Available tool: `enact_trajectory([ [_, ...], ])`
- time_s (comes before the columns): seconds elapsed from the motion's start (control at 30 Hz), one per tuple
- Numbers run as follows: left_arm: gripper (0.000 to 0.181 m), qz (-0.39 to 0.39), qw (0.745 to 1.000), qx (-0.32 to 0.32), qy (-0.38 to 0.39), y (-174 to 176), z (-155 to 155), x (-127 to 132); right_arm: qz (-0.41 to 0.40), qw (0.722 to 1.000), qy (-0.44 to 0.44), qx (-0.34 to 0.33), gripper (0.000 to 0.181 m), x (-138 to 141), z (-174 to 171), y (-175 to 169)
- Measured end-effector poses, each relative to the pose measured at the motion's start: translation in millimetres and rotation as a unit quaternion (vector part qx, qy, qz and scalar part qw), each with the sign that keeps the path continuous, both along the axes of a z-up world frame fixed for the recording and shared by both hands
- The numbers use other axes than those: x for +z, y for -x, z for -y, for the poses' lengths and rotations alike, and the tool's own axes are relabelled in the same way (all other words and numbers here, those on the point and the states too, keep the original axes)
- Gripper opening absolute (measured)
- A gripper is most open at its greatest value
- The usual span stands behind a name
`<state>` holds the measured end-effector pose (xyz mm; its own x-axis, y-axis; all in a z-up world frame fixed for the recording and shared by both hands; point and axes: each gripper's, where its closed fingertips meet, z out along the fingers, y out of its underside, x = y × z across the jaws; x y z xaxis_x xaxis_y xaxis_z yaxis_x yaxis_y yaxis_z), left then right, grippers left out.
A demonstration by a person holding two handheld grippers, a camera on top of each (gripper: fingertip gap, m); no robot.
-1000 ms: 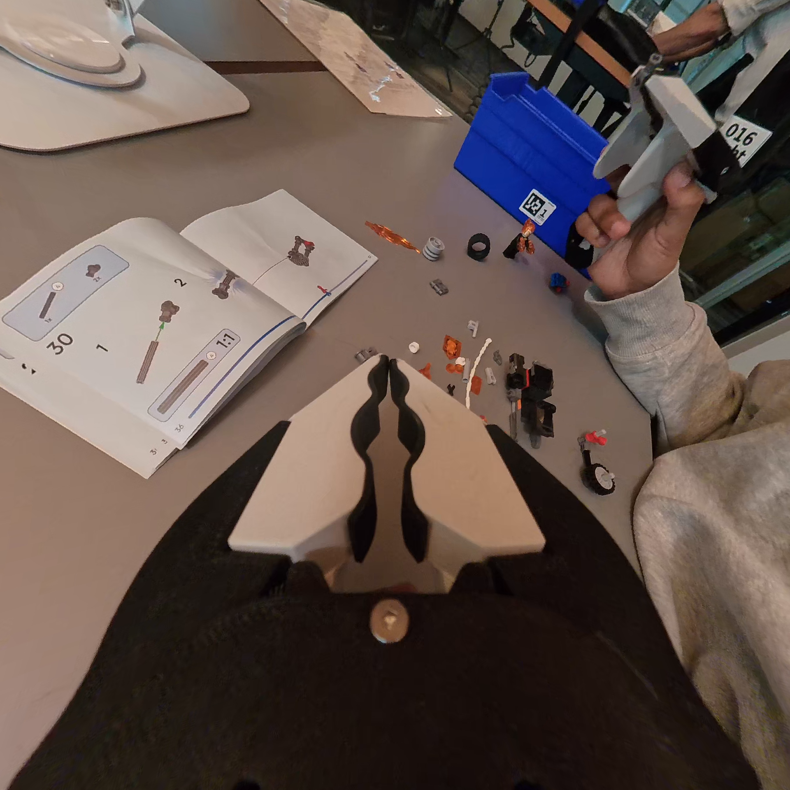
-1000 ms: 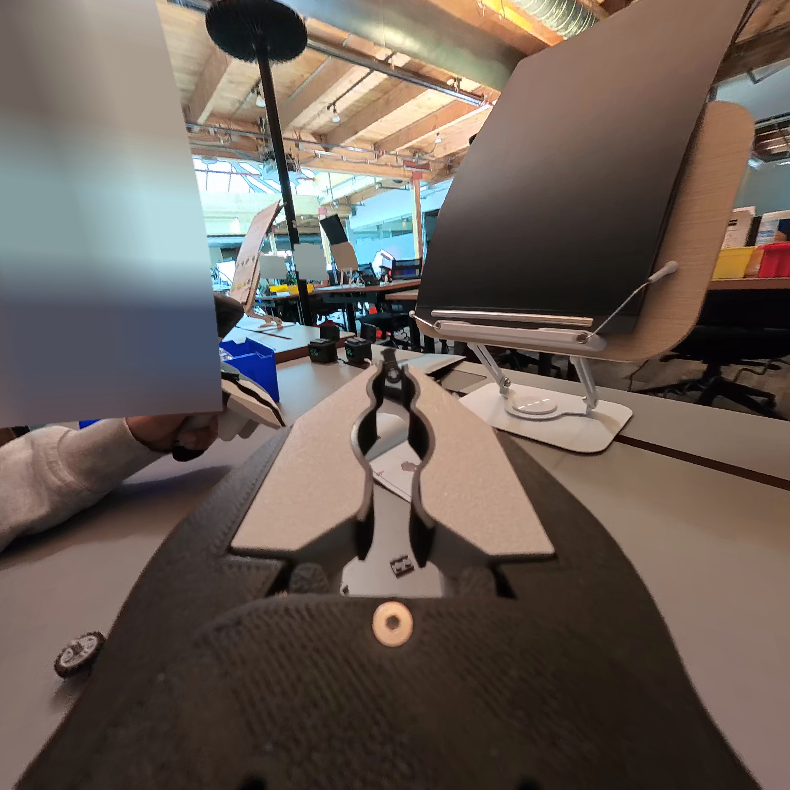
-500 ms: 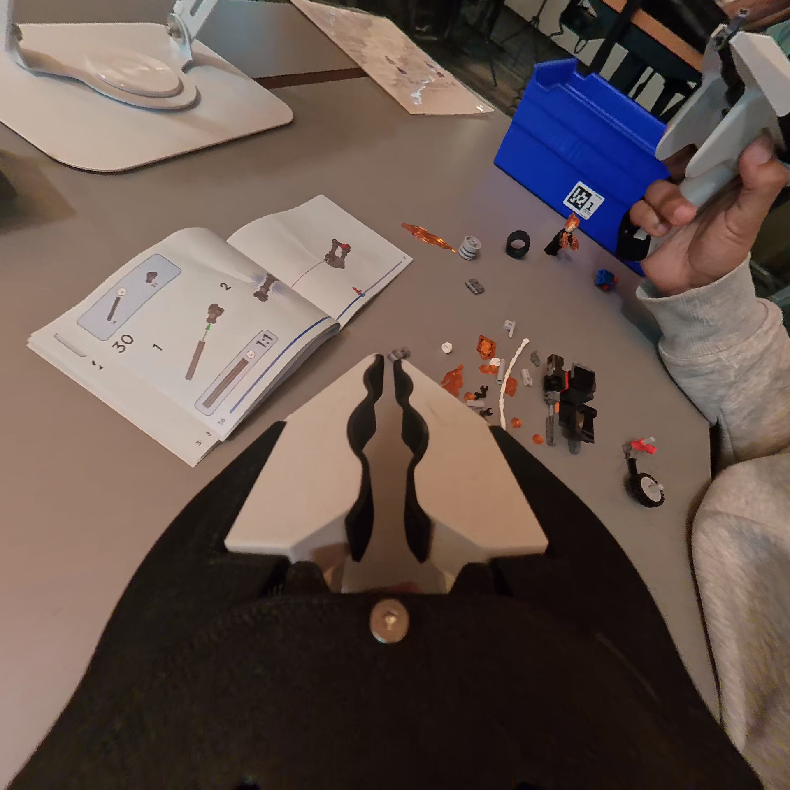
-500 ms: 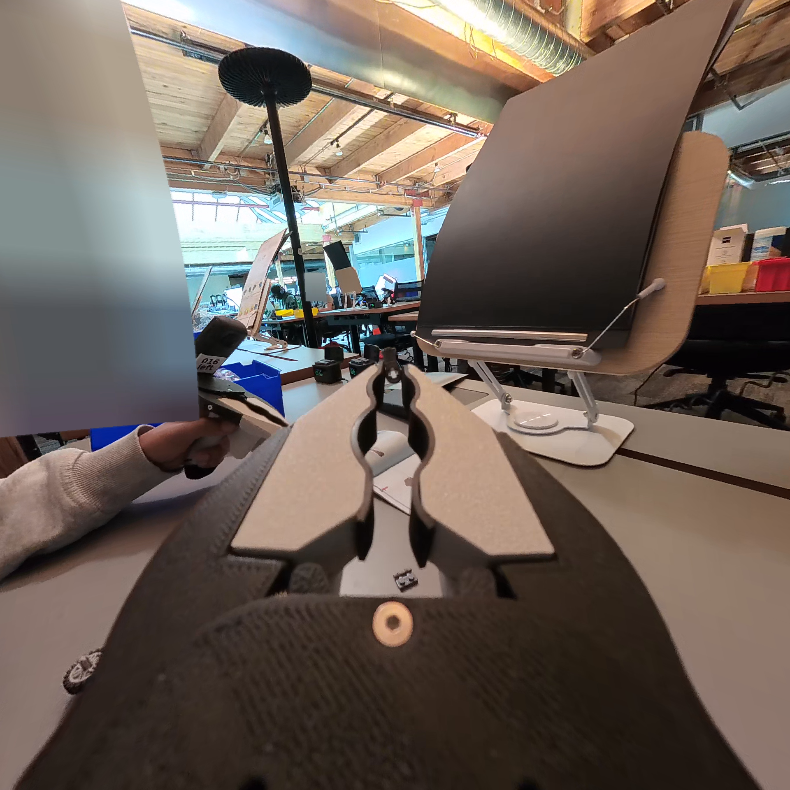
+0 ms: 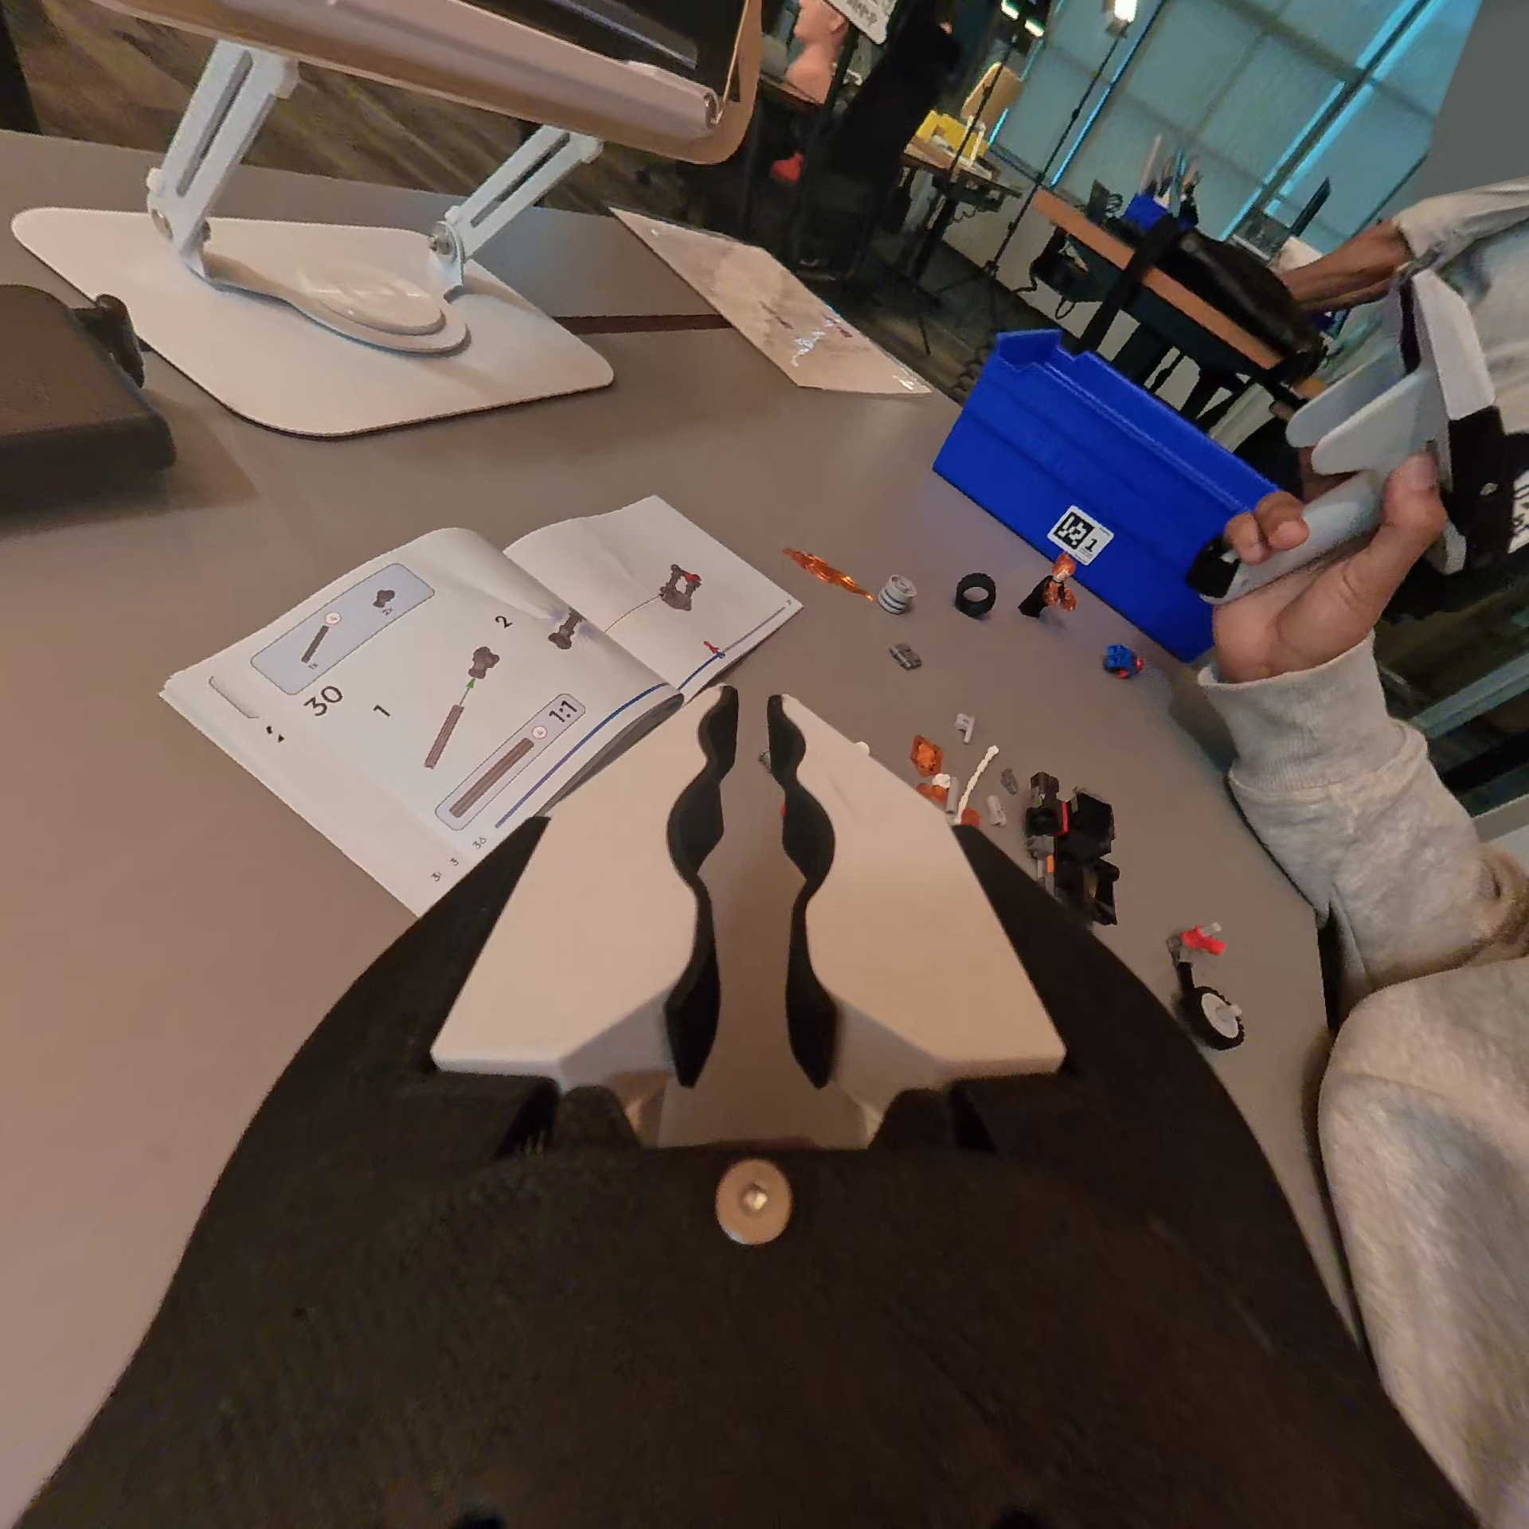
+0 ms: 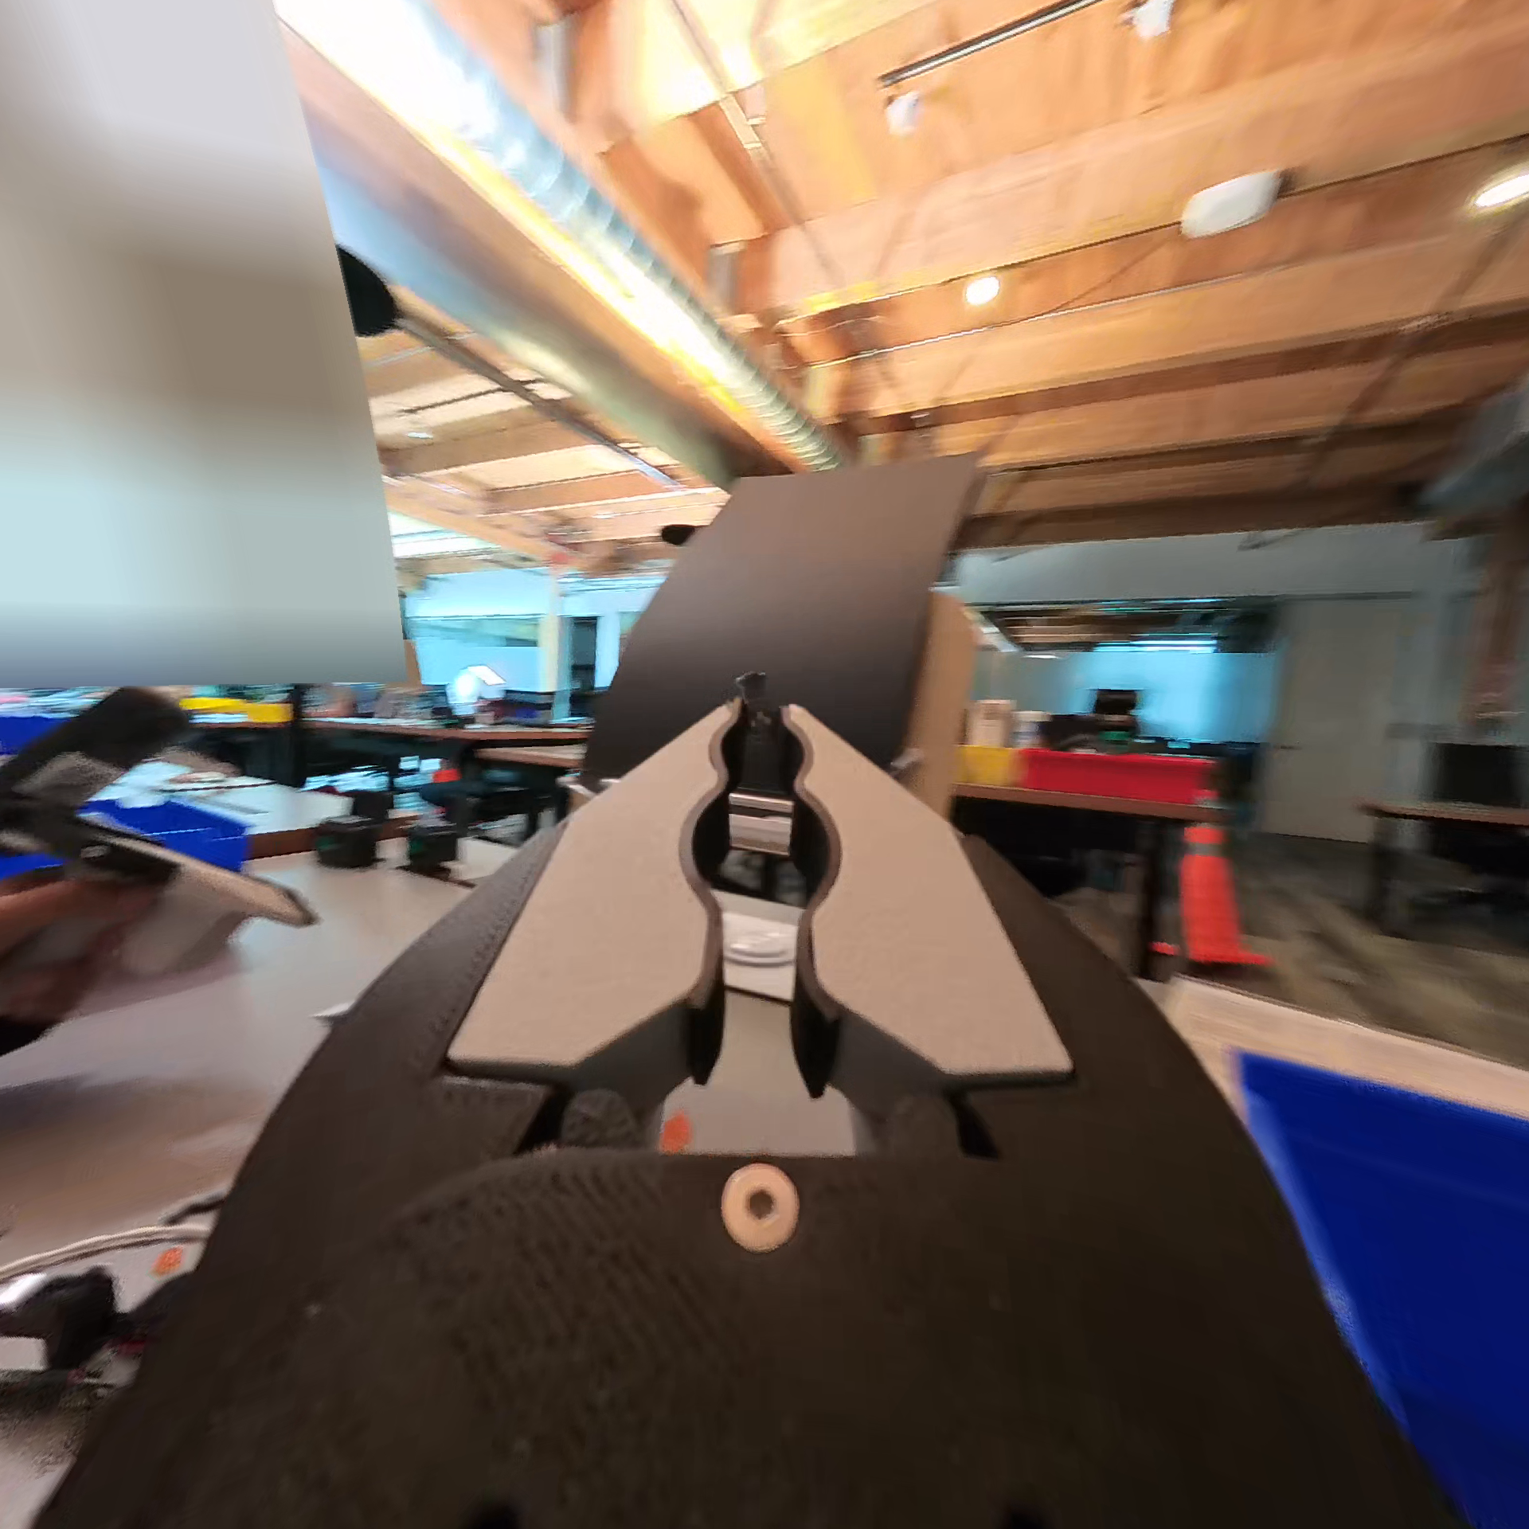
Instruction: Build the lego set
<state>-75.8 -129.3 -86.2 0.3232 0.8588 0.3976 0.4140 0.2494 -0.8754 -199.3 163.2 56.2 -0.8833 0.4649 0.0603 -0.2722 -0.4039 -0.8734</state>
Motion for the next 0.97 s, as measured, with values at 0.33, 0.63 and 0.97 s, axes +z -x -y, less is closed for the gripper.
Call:
enact_trajectory([
  [0.33, 0.006, 0.000, 0.999, -0.030, 0.014, -1, -19, -4, 0.041, 0.997, -0.023, -0.068, 0.004, -34, -49, 5],
  [0.63, 0.008, 0.001, 0.999, -0.040, 0.027, 0, -26, -8, 0.075, 0.997, -0.027, -0.026, 0.004, -42, -41, 9],
  [0.97, 0.011, -0.015, 0.999, 0.031, 0.035, 0, 6, 0, 0.089, 0.995, -0.037, -0.009, 0.004, -47, -33, 10],
])
